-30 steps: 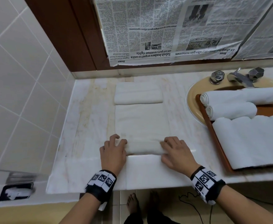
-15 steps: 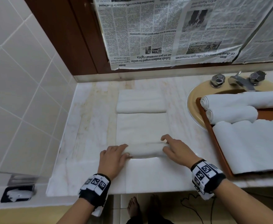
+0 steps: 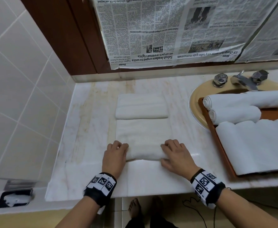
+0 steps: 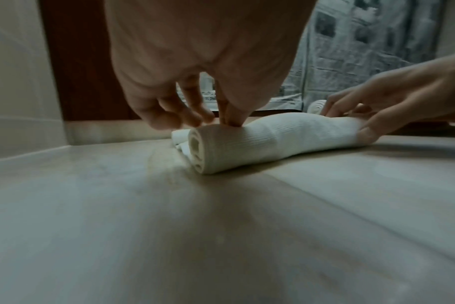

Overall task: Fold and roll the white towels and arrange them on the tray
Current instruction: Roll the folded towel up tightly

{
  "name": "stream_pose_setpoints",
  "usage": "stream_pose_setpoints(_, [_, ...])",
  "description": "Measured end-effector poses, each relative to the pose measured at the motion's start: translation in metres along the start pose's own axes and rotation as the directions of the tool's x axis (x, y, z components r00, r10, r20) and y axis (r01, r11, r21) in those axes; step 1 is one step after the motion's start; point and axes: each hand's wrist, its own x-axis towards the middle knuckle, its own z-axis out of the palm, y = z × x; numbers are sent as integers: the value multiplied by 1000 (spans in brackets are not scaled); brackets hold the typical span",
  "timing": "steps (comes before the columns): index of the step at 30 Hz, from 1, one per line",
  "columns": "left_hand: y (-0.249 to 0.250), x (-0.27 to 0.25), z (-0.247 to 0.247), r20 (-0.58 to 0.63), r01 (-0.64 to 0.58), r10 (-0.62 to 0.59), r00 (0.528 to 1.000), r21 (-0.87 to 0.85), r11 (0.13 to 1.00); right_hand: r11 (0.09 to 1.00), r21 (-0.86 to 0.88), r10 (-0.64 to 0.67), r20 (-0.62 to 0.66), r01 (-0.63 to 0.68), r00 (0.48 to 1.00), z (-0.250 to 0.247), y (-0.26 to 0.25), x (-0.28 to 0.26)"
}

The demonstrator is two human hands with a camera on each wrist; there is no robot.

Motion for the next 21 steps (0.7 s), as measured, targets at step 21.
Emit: stream_pose_setpoints(21, [-6, 7, -8, 188, 165, -128, 974, -197, 966, 991, 131, 15, -180, 9, 983, 1, -14, 23])
